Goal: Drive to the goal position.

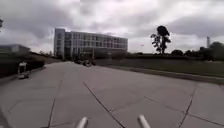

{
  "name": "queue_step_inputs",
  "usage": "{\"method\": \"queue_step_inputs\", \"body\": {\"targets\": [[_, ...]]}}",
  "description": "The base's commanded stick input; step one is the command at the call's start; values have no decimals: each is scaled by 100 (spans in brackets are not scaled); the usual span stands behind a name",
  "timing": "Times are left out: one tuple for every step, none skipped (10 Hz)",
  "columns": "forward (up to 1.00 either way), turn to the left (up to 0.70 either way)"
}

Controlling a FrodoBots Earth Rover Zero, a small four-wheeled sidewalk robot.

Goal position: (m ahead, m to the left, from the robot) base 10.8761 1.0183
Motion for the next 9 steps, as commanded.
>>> {"method": "queue_step_inputs", "body": {"targets": [[50,0],[50,0],[50,0],[50,0],[50,0],[50,0],[50,0],[50,0],[50,0]]}}
